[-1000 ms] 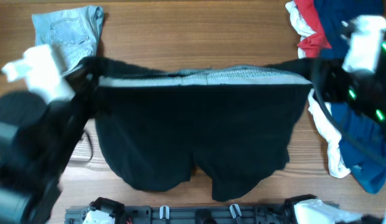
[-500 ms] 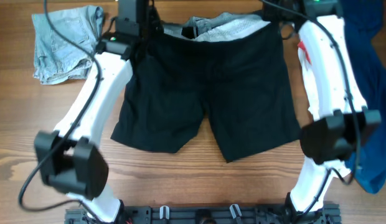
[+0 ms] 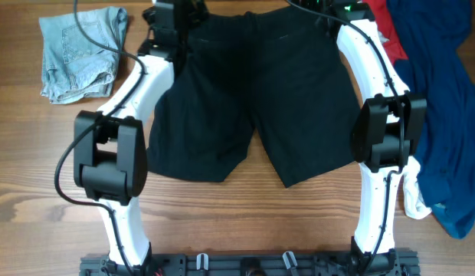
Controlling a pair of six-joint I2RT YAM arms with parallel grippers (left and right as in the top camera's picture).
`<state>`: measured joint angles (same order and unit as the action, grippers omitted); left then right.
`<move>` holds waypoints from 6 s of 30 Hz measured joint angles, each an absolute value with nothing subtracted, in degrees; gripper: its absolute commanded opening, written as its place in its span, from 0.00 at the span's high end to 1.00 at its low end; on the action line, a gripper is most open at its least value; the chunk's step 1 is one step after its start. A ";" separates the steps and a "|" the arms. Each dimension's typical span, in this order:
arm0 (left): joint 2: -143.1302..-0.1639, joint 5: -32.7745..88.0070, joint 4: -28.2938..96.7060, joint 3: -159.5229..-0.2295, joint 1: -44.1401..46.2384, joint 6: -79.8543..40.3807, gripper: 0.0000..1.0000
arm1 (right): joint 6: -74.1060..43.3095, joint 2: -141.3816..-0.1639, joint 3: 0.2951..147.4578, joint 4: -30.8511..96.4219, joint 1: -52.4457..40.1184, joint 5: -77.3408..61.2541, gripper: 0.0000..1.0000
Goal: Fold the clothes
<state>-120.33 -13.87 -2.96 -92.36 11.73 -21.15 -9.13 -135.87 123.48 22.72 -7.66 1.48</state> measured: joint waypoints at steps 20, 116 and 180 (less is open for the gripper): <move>-119.02 3.42 52.31 -92.86 8.21 -11.42 0.00 | -8.49 -134.34 123.57 69.49 -16.86 -15.53 0.01; -128.42 11.90 38.30 -97.47 2.24 2.81 0.05 | -1.89 -104.57 104.38 54.70 -27.42 -7.18 0.33; -101.03 -1.26 65.23 -98.08 -4.01 -12.34 0.00 | -22.26 -135.35 90.32 2.87 -18.28 17.91 0.06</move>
